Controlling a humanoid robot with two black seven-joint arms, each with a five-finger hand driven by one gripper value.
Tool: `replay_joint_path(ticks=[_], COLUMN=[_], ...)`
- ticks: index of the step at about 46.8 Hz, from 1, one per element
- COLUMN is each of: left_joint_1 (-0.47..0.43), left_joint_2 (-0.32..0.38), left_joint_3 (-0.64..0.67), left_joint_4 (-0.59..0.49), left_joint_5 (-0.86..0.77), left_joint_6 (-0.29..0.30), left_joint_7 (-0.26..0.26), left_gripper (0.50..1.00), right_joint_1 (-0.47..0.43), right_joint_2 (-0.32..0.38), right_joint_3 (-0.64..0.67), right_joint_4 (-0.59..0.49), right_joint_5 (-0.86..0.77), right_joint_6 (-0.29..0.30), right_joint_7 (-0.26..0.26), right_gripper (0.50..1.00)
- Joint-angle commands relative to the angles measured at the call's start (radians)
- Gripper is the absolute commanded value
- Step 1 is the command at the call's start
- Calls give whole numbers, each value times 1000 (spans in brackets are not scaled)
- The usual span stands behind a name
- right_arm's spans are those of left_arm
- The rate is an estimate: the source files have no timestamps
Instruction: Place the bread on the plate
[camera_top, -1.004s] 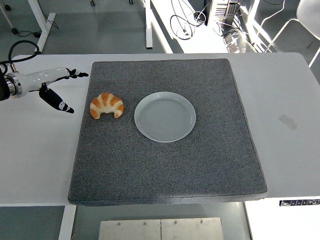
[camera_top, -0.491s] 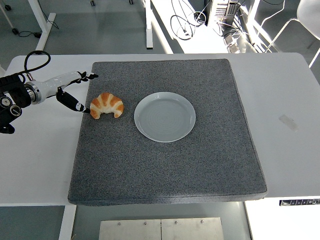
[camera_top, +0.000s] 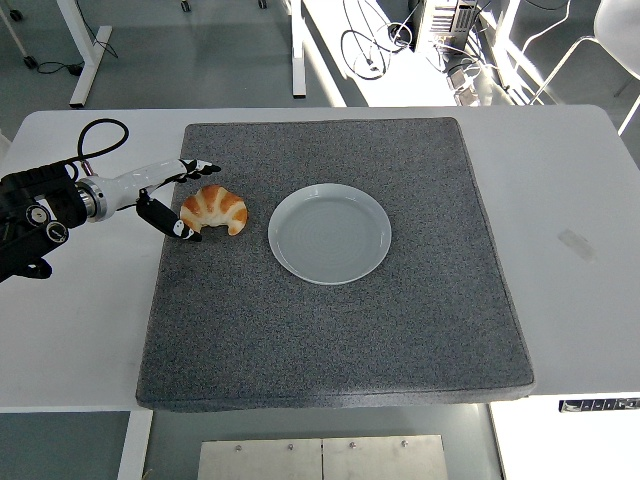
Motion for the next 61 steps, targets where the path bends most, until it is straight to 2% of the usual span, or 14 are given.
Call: replay_joint_path(ticks=[1, 5, 17, 27, 31, 35, 36, 38, 43, 45, 48, 49, 56, 61], left_joint_1=[2, 4, 2, 2, 4, 2, 1, -2, -24, -27, -29, -30, -48, -65], left_joint_2=[-4, -10, -48, -96, -111, -125, -128, -130, -131, -134, -136, -136, -133, -130], left_joint_3=[6, 12, 12, 12, 15, 38, 49, 79, 130, 136, 138, 138, 132, 127], left_joint_4=[2, 2, 49, 92, 95, 97, 98, 98, 117, 129, 149, 151, 155, 155], left_joint_5=[-3, -3, -5, -5, 2, 9, 9, 9, 8, 0, -1, -1, -20, -104], left_joint_6=[28, 54, 61, 92, 106, 124, 127, 133, 169, 187, 210, 212, 203, 206], left_joint_7=[-1, -4, -6, -37, -38, -35, -35, -35, -35, -35, -35, -35, -53, -53], left_gripper=[978, 978, 978, 978, 962, 884, 850, 718, 693, 634, 521, 500, 500, 500], right_joint_1=[0, 0, 0, 0, 0, 0, 0, 0, 0, 0, 0, 0, 0, 0], right_joint_2=[0, 0, 0, 0, 0, 0, 0, 0, 0, 0, 0, 0, 0, 0], right_joint_3=[0, 0, 0, 0, 0, 0, 0, 0, 0, 0, 0, 0, 0, 0], right_joint_4=[0, 0, 0, 0, 0, 0, 0, 0, 0, 0, 0, 0, 0, 0], right_joint_5=[0, 0, 0, 0, 0, 0, 0, 0, 0, 0, 0, 0, 0, 0], right_joint_6=[0, 0, 0, 0, 0, 0, 1, 0, 1, 1, 0, 0, 0, 1], right_joint_7=[0, 0, 0, 0, 0, 0, 0, 0, 0, 0, 0, 0, 0, 0], right_gripper=[1000, 1000, 1000, 1000, 1000, 1000, 1000, 1000, 1000, 1000, 1000, 1000, 1000, 1000])
